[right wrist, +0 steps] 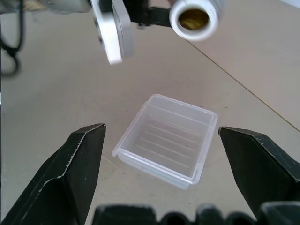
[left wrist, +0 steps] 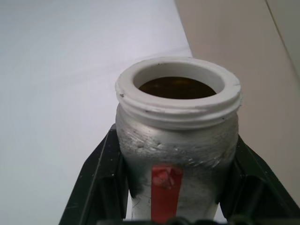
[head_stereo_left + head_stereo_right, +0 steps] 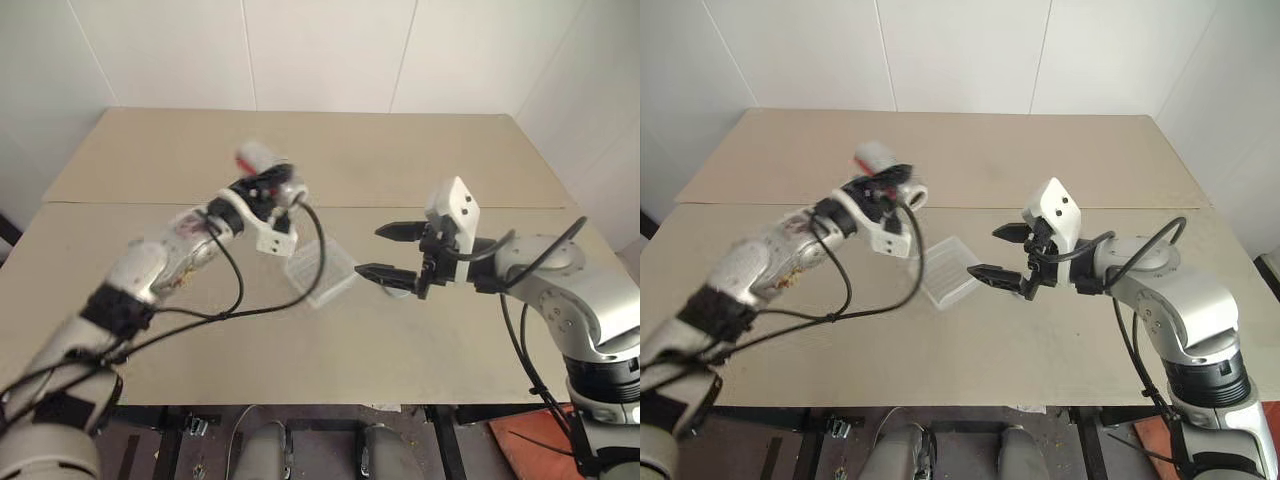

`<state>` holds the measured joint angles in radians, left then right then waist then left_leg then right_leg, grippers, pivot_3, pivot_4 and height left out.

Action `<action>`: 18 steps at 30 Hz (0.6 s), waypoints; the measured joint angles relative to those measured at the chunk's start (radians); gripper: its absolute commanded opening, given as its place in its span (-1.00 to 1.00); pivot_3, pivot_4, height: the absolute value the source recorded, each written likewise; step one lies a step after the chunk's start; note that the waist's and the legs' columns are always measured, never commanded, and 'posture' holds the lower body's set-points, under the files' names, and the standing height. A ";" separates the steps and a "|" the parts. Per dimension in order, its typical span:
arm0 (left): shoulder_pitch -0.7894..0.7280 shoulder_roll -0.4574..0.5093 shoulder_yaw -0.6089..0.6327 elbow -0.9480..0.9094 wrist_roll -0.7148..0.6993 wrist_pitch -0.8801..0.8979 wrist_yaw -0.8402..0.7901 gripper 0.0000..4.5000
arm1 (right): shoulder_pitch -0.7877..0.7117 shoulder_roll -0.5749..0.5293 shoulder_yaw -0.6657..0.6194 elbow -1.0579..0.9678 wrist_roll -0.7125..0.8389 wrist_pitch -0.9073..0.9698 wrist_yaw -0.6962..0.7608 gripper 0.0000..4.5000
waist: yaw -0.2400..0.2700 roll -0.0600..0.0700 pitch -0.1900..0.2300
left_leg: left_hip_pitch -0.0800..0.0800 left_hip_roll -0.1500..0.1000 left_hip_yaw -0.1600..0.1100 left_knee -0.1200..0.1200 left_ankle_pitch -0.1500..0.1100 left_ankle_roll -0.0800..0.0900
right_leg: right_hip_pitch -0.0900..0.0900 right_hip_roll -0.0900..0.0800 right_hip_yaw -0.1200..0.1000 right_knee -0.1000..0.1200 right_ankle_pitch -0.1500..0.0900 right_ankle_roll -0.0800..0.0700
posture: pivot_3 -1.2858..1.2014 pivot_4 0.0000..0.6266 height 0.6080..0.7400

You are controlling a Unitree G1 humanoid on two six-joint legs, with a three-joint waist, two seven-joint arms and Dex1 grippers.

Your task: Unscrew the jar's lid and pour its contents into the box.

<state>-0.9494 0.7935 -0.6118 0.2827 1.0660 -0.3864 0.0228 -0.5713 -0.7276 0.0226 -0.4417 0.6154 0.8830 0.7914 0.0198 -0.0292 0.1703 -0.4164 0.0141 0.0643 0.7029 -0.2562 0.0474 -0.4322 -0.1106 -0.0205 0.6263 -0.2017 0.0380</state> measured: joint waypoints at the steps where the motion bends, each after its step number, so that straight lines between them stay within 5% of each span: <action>1: -0.032 -0.010 -0.041 0.018 0.076 -0.024 0.041 -0.10 | -0.001 -0.001 0.001 0.000 -0.005 -0.005 0.002 0.99 | -0.001 0.000 0.000 | -0.001 0.000 0.001 0.000 0.000 0.000 | 0.000 0.000 0.000 0.001 0.000 0.000 | 0.03 -0.52 1.00; 8: -0.076 -0.057 -0.174 0.038 0.351 -0.054 0.115 -0.10 | -0.002 -0.002 -0.014 -0.004 -0.009 -0.008 -0.022 0.99 | -0.011 0.000 0.000 | -0.008 0.001 0.005 0.000 0.000 -0.001 | -0.008 0.001 -0.001 0.003 0.000 0.002 | 0.03 -0.52 1.00; 18: -0.076 -0.052 -0.176 0.028 0.413 -0.070 0.149 -0.10 | 0.000 0.015 -0.042 -0.044 -0.002 -0.008 -0.075 0.99 | -0.008 0.000 0.000 | -0.007 0.001 0.004 0.001 0.000 0.000 | -0.007 0.000 -0.001 0.004 0.000 0.002 | 0.03 -0.52 1.00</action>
<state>-1.0254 0.7415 -0.7874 0.3107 1.4786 -0.4569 0.1719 -0.5711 -0.7126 -0.0192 -0.4861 0.6137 0.8747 0.7169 0.0117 -0.0292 0.1703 -0.4239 0.0151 0.0685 0.7039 -0.2563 0.0476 -0.4392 -0.1107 -0.0212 0.6298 -0.2016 0.0402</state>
